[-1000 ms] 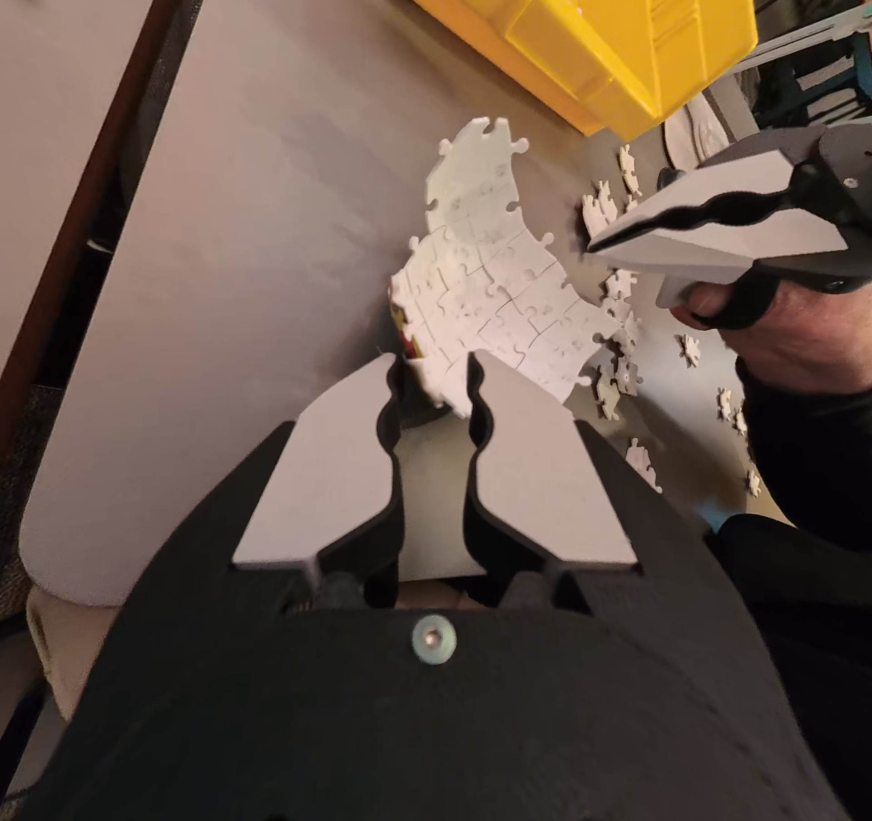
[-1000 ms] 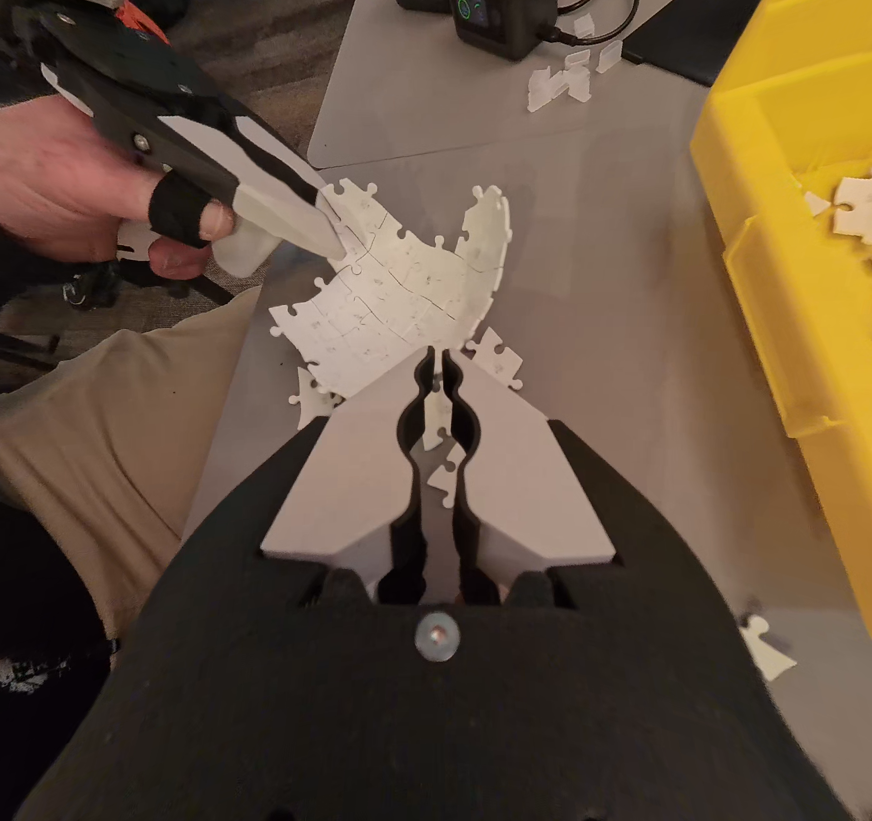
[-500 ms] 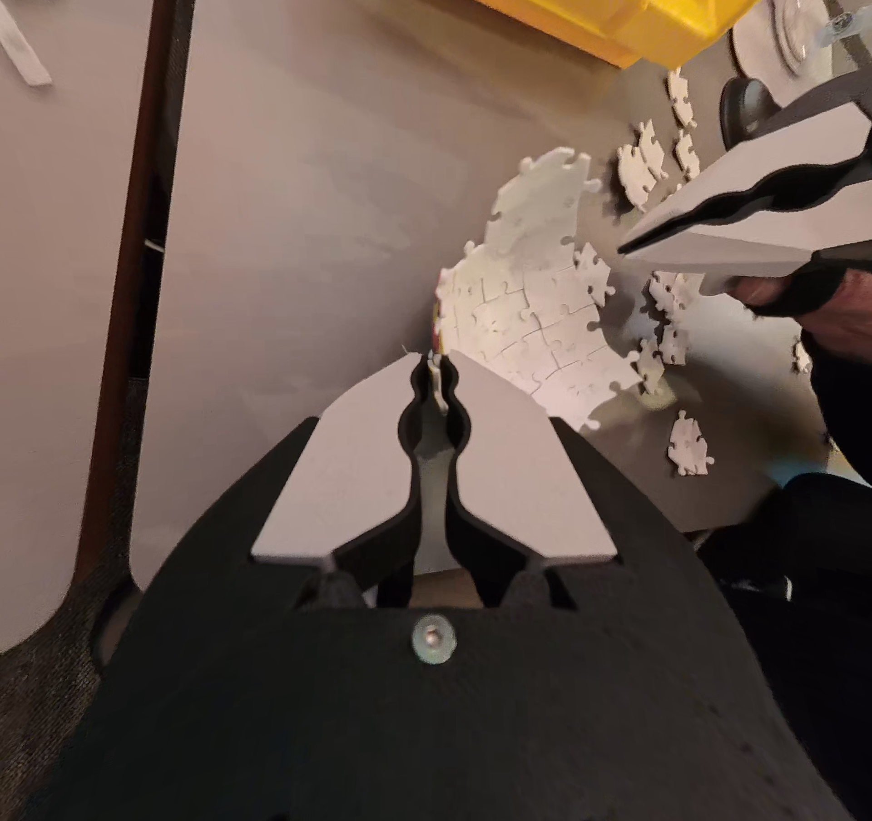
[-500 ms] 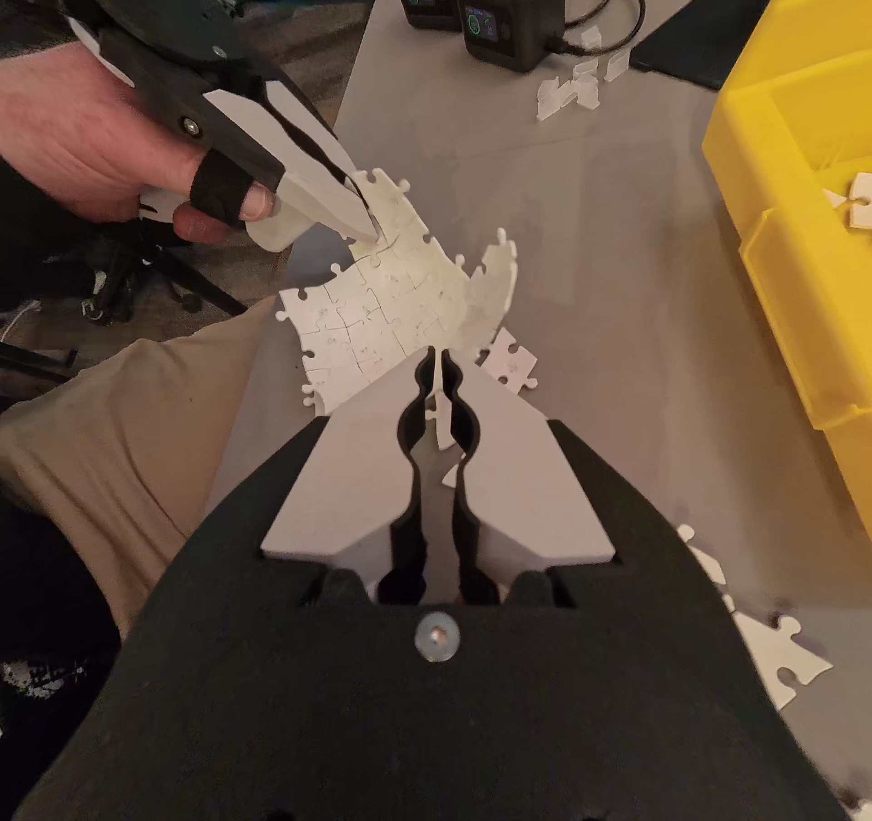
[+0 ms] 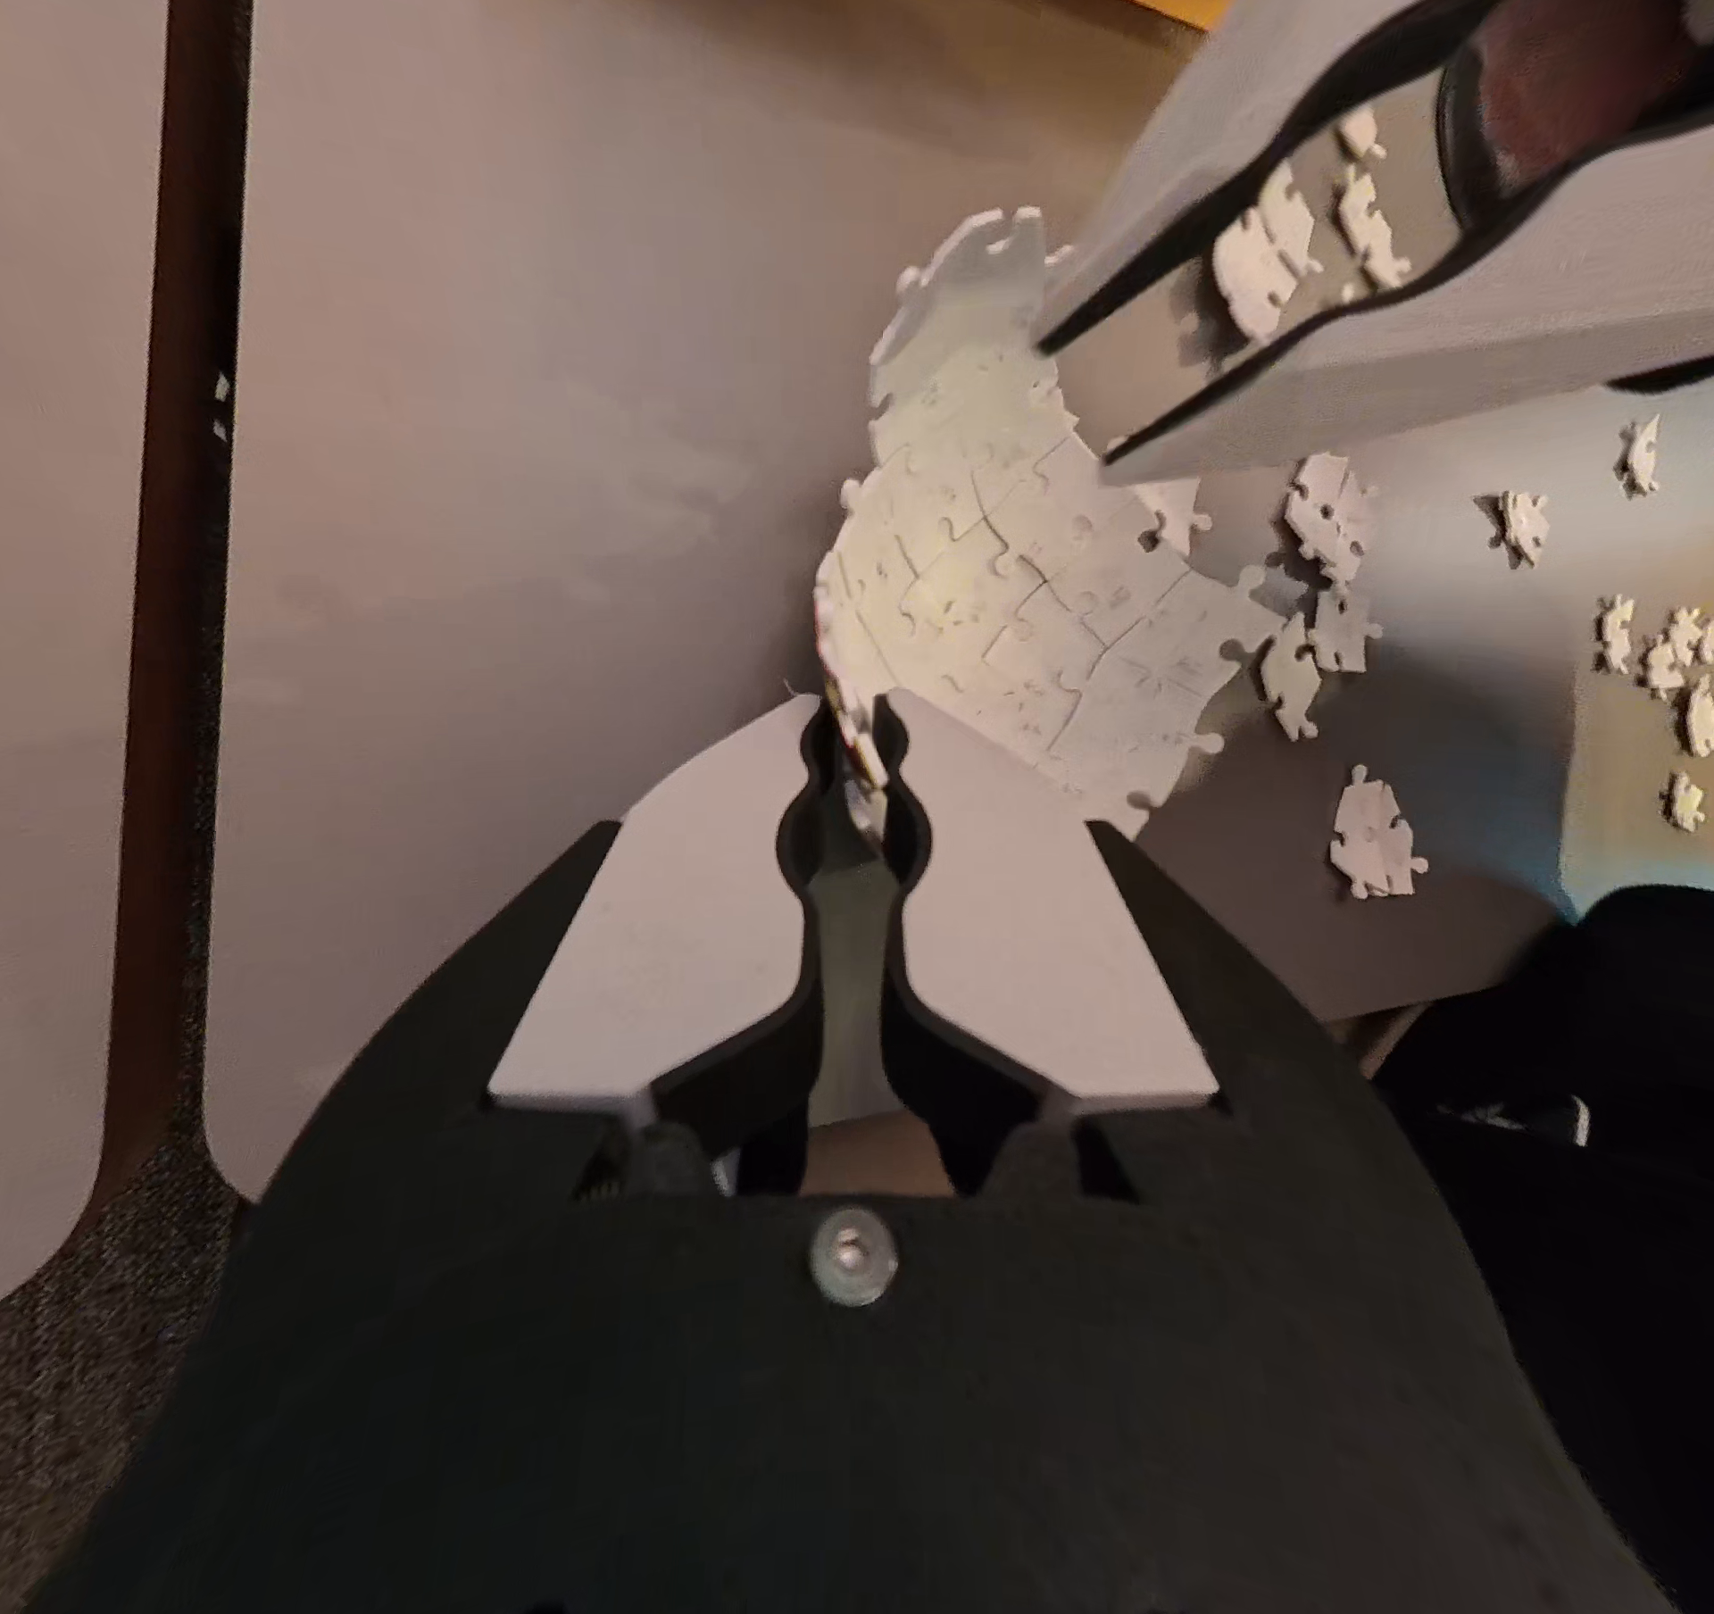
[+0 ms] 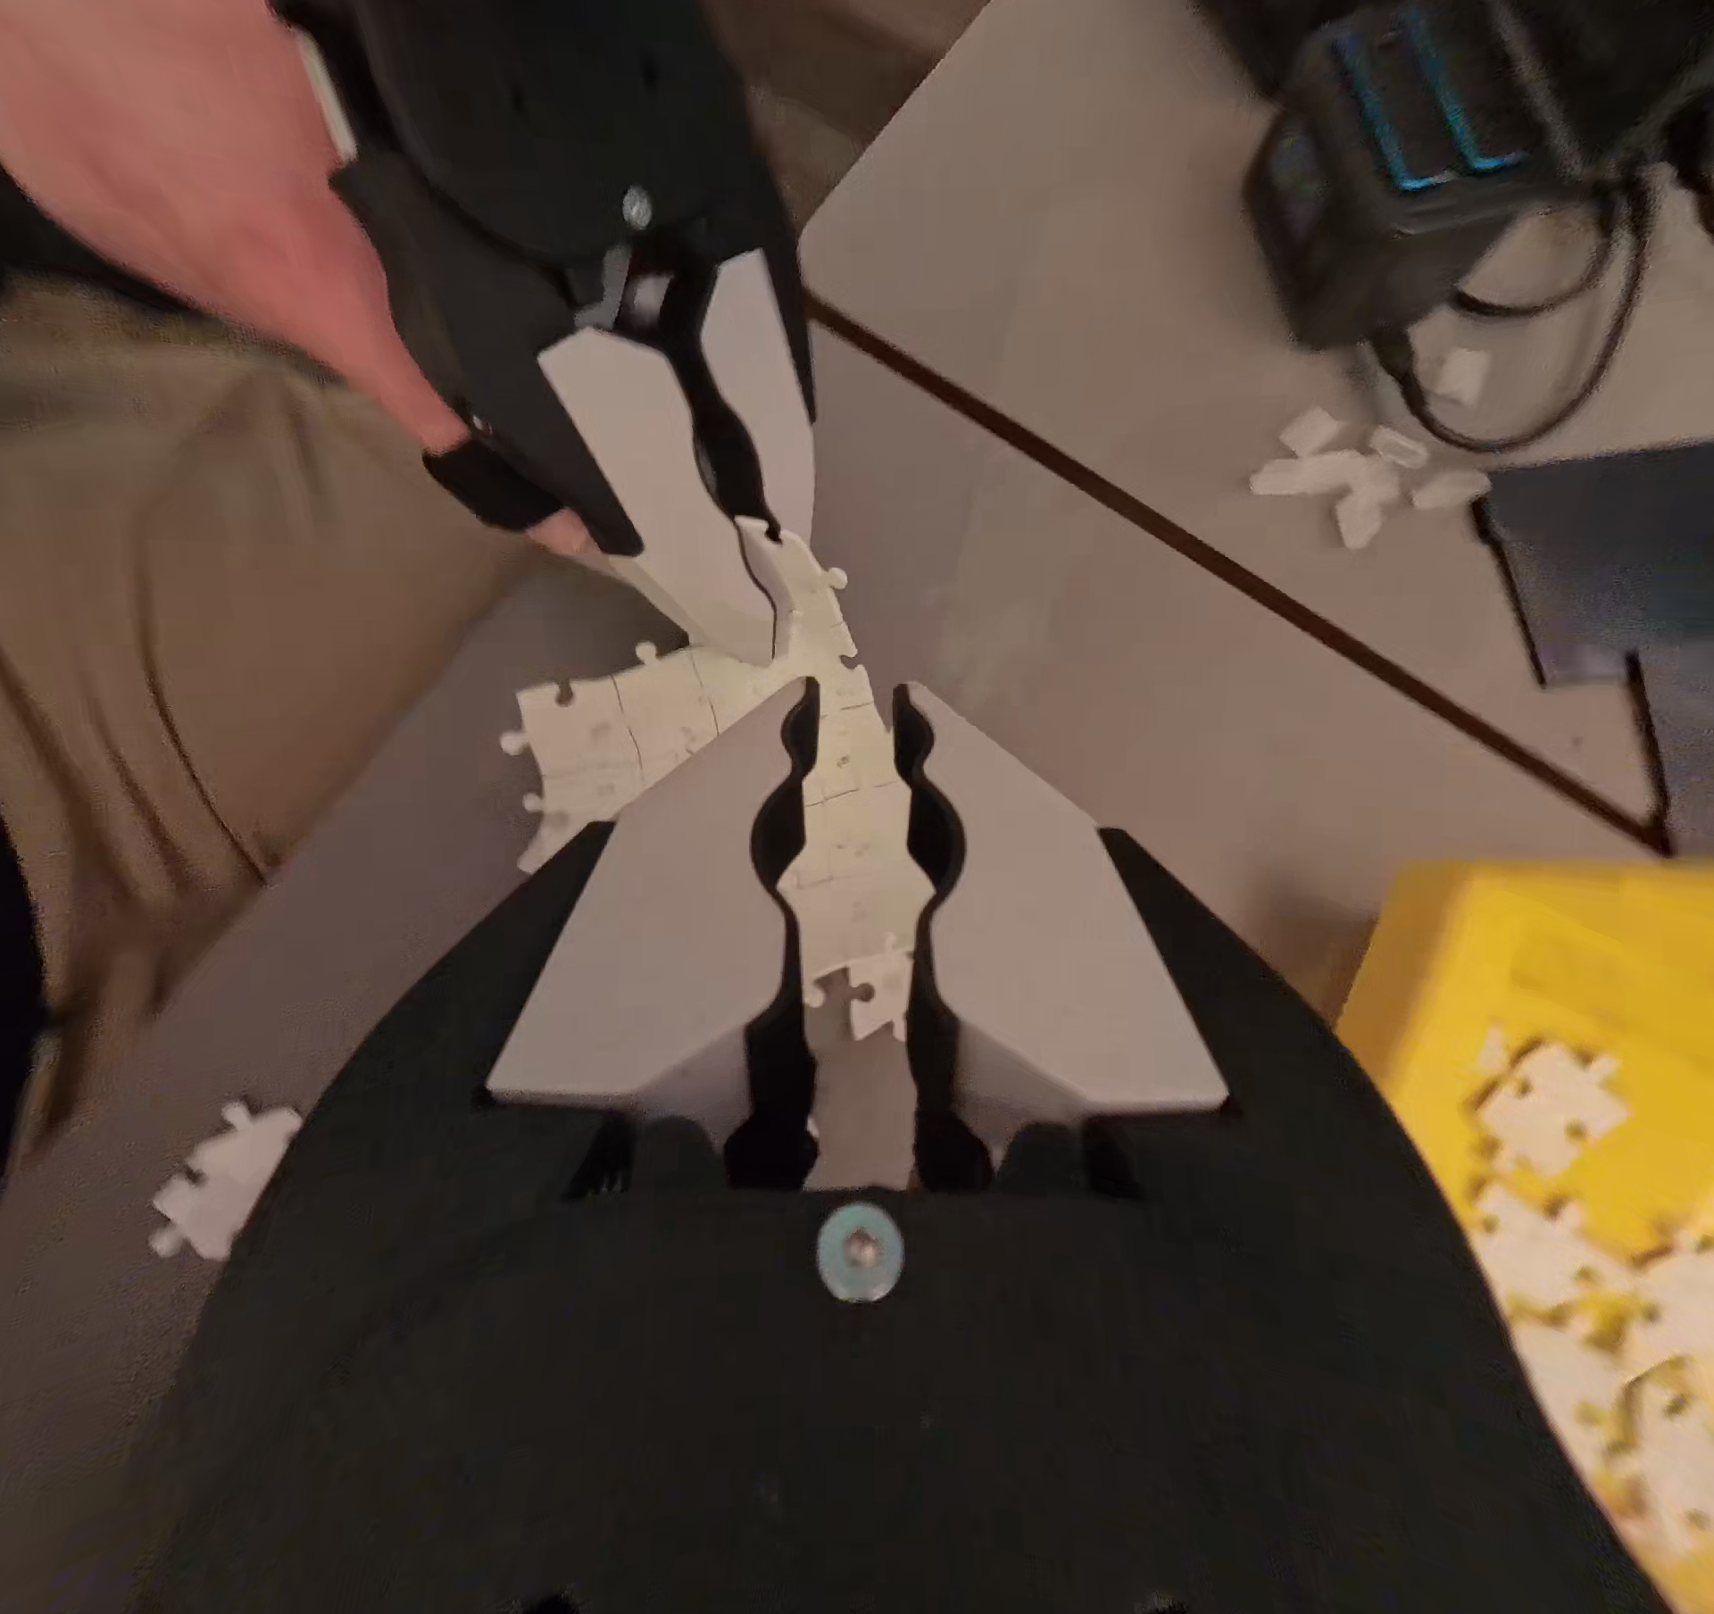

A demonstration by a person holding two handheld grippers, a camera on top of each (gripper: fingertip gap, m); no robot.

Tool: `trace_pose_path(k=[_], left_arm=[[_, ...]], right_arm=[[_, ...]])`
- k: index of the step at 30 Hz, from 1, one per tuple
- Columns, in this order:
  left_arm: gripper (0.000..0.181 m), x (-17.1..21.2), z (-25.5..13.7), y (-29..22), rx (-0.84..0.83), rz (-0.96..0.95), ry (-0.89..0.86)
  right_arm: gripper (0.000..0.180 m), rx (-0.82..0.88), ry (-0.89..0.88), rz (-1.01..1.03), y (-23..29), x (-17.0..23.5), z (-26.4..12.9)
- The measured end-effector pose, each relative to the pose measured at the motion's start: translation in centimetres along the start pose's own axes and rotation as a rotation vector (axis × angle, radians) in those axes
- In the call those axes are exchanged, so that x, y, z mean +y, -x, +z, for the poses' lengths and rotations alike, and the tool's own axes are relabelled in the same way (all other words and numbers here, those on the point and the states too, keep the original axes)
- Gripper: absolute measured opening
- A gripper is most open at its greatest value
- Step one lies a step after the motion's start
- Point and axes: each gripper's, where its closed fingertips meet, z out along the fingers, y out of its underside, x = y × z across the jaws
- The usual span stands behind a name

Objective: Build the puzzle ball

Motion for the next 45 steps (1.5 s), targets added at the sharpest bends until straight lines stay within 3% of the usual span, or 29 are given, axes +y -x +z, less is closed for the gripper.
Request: trace_pose_path(k=[3,11,20,29,37,45], left_arm=[[0.005,0.1,0.0,0.2,0.01,0.031,0.038],[0.005,-0.6,-0.3,0.6,0.035,0.202,0.17],[0.008,-1.1,-0.2,1.1,0.065,0.279,0.233],[0.033,-0.7,-1.3,0.9,0.046,0.231,0.158],[0.006,-0.6,-1.0,0.5,0.047,0.218,0.107],[0.003,-0.6,-0.8,0.3,0.041,0.253,0.117]], right_arm=[[0.017,-0.072,0.122,-0.11,0.0,0.3,1.8],[0.011,-0.288,0.347,-0.172,-0.1,2.3,3.9],[0.0,-0.428,0.292,-0.08,0.2,3.1,4.3],[0.0,-0.37,0.194,0.116,0.3,4.2,4.3],[0.0,-0.341,0.111,0.215,0.9,4.0,3.8],[0.005,-0.333,0.064,0.125,0.8,2.1,3.8]])
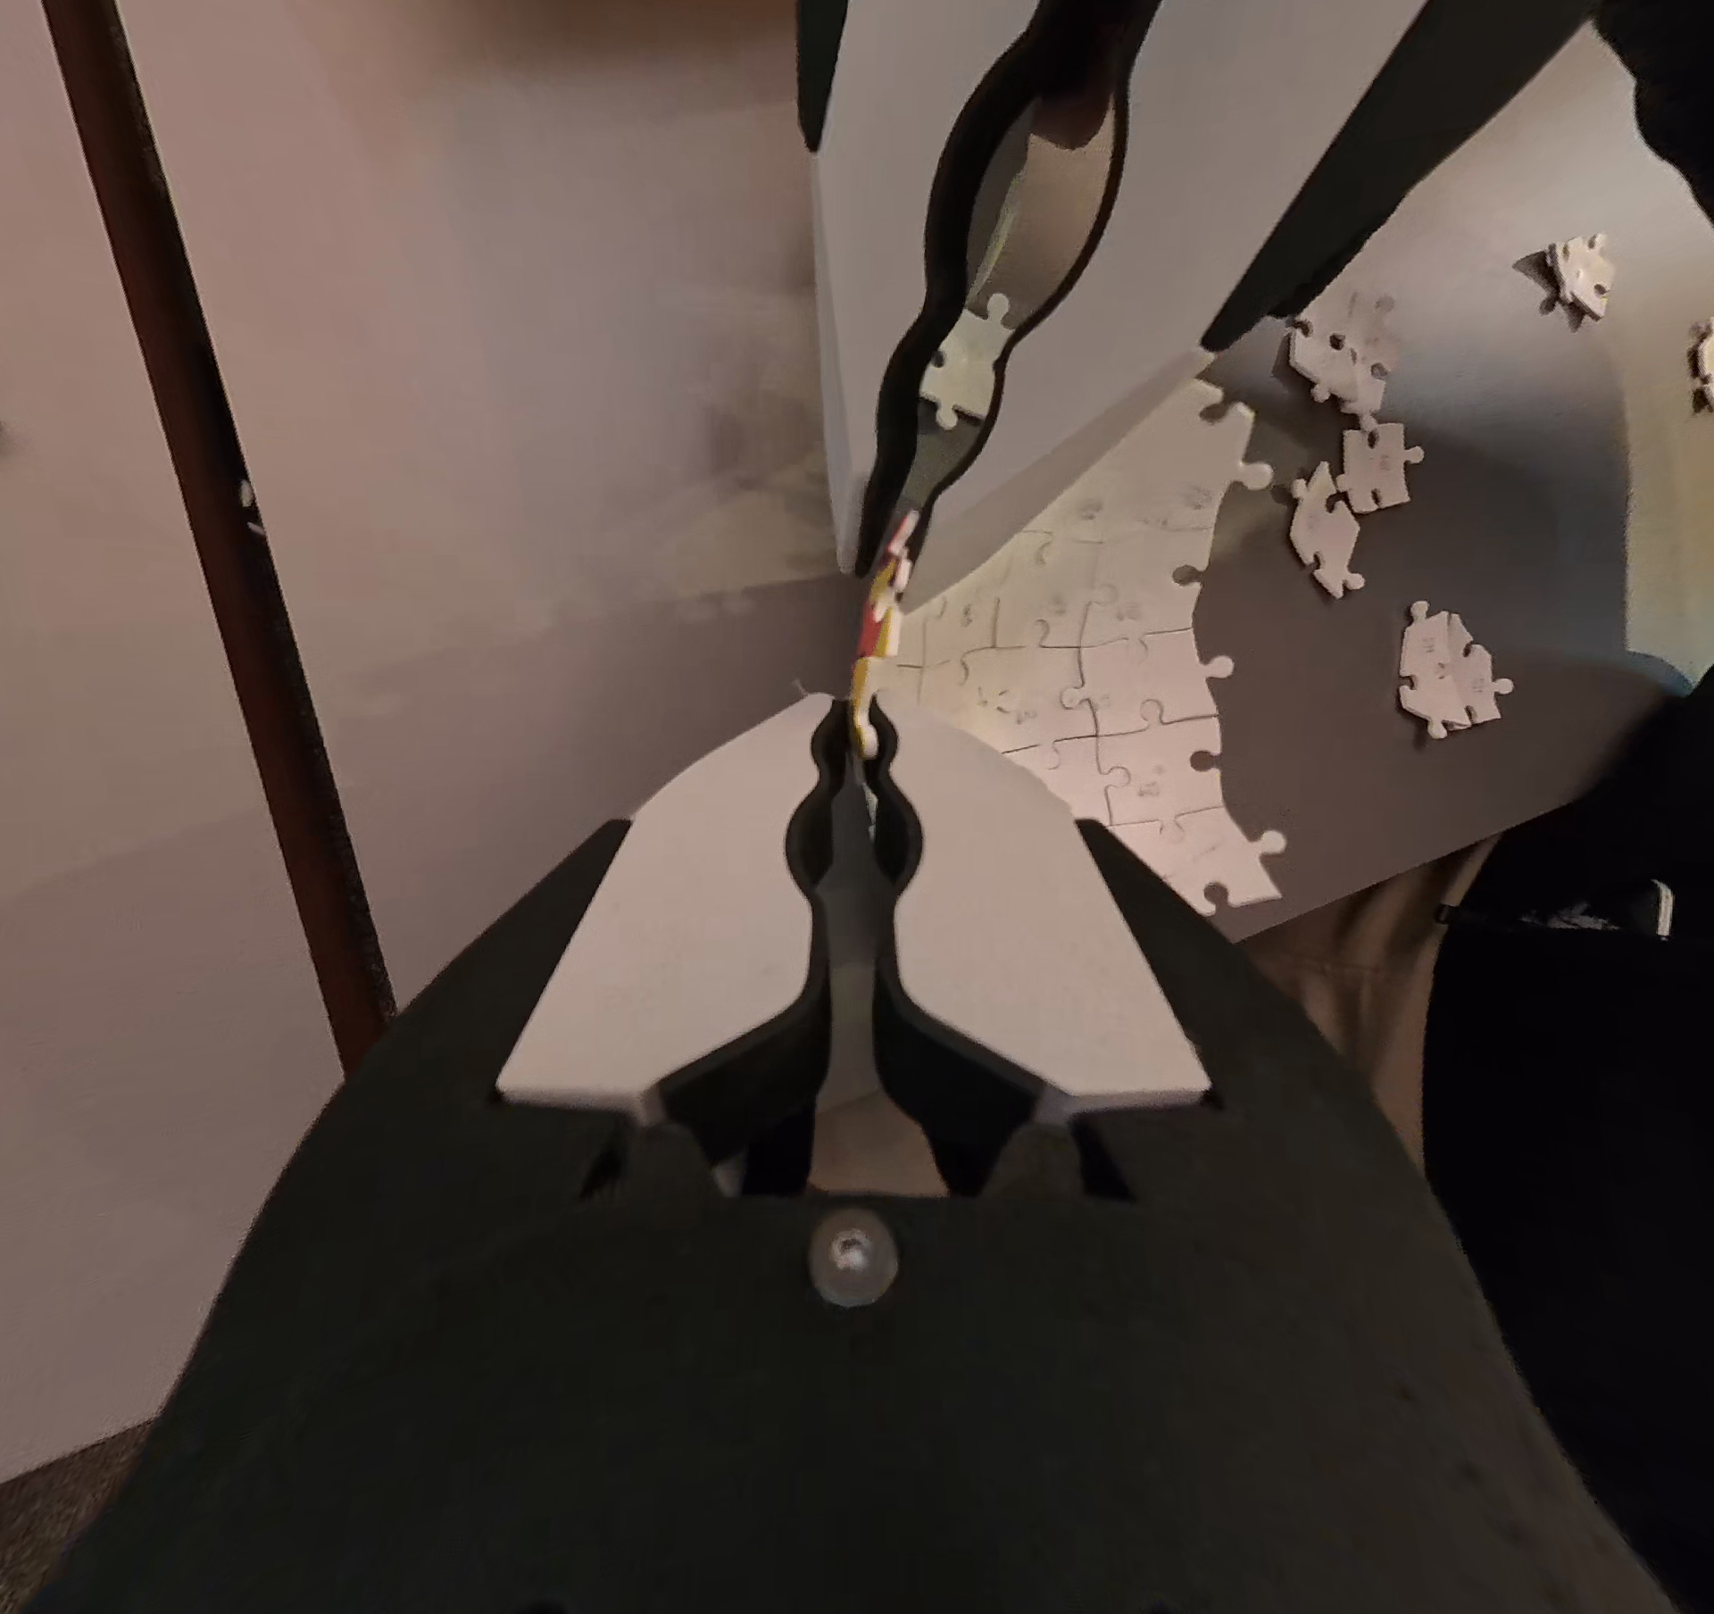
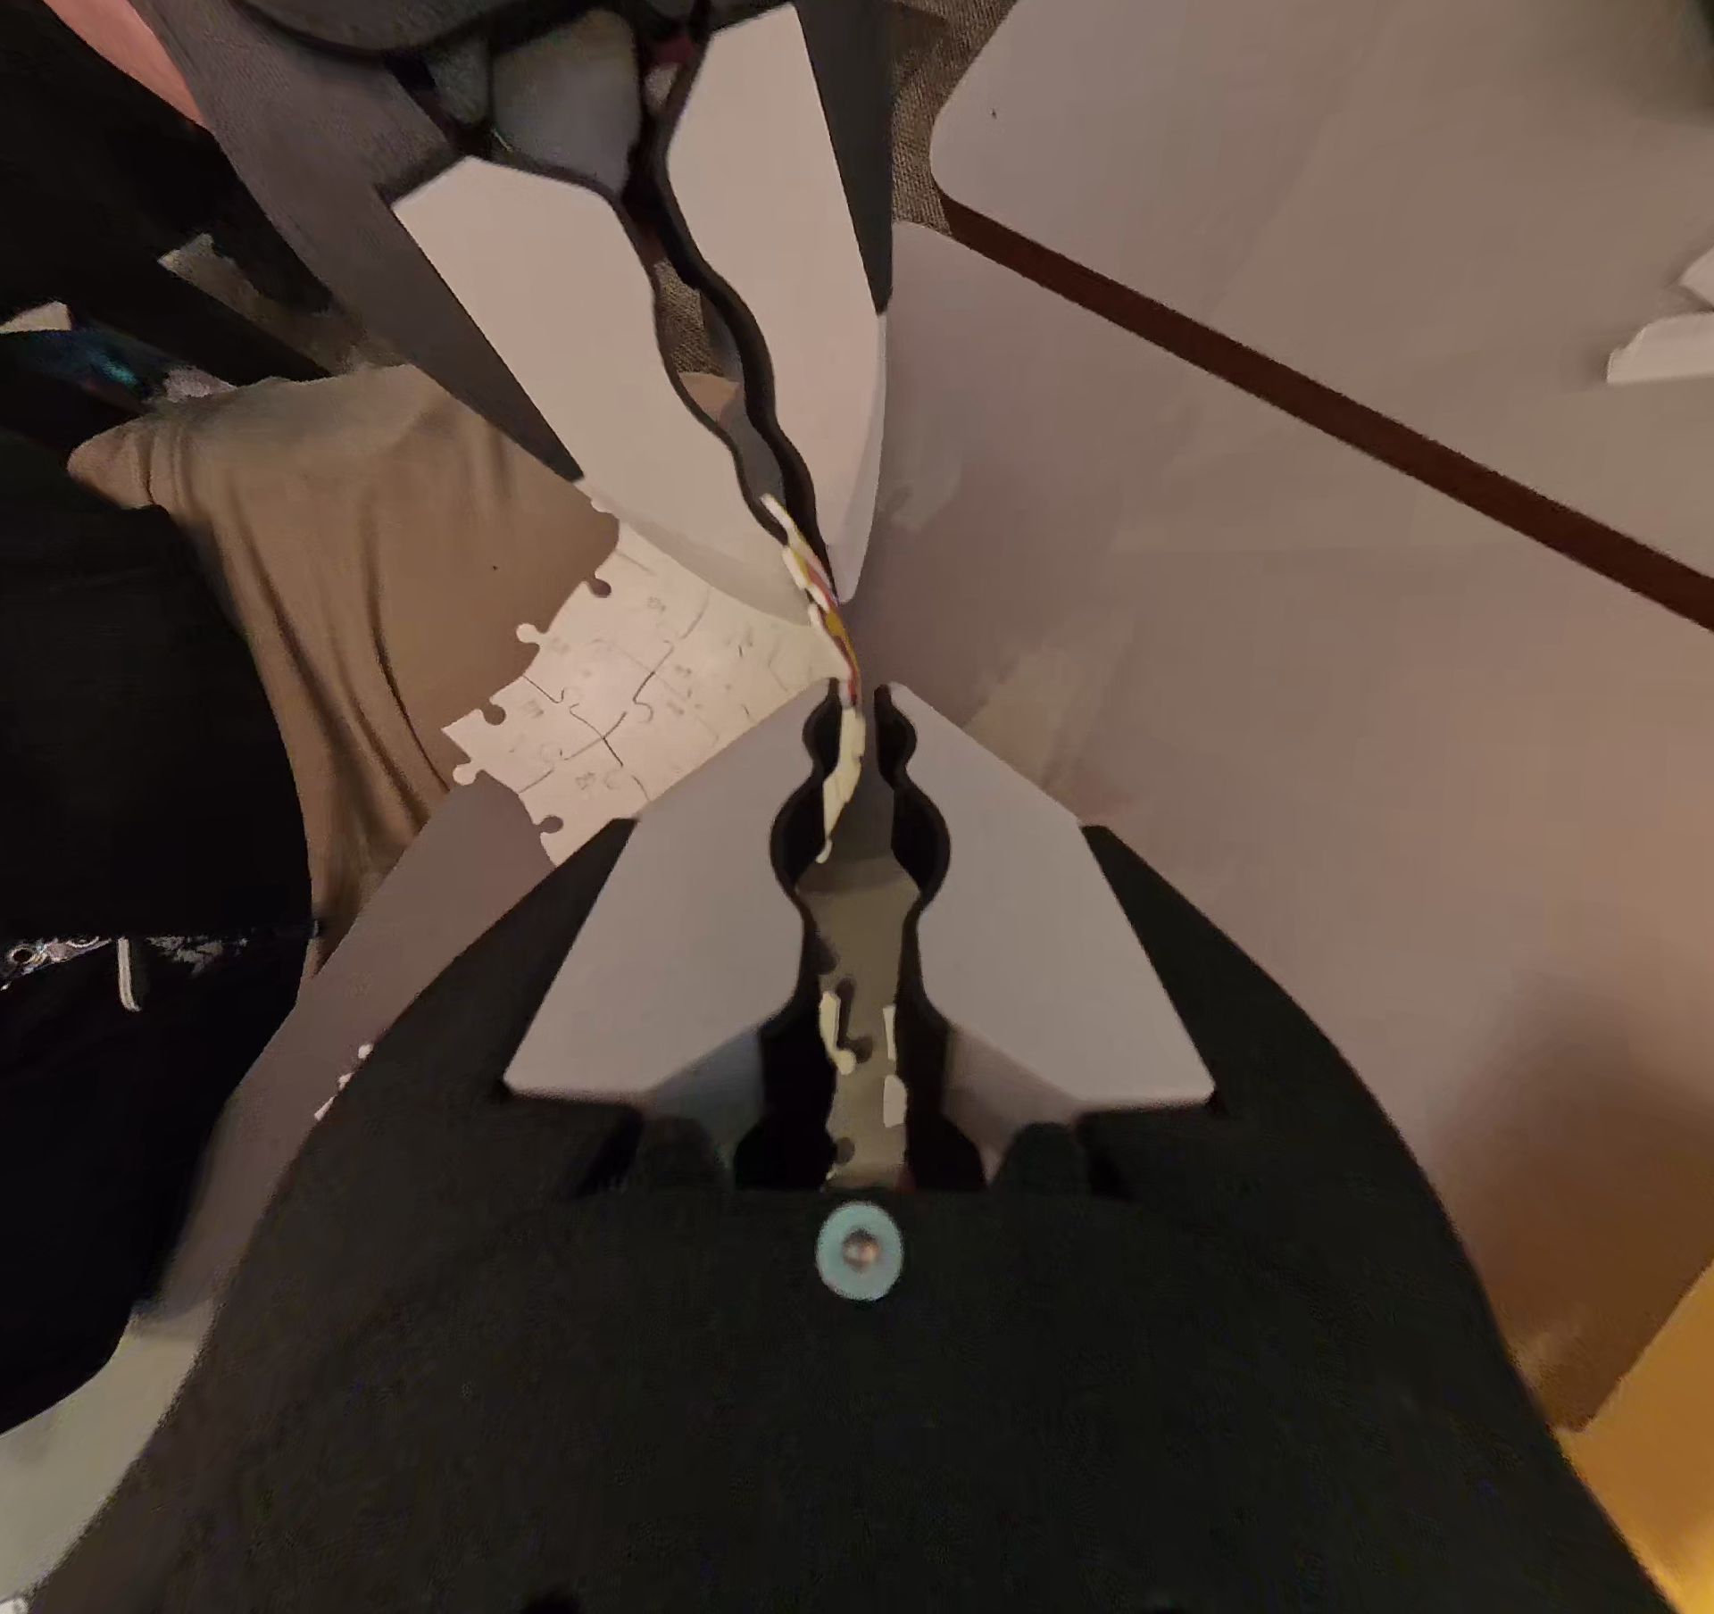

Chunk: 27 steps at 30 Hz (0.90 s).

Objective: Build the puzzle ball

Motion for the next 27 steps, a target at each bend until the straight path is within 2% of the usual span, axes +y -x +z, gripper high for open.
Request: trace_pose_path(k=[14,21,27], left_arm=[[0.006,-0.3,0.2,0.2,0.004,0.057,0.0],[0.027,-0.7,-1.2,0.7,0.004,0.04,-0.041],[0.045,1.0,-2.8,0.4,-0.001,-0.062,-0.061]], right_arm=[[0.0,-0.031,-0.056,0.094,0.2,0.0,0.3],[0.0,-0.013,-0.112,0.147,-0.6,0.4,-0.3],[0.0,0.008,-0.175,0.23,-1.1,0.9,-0.8]])
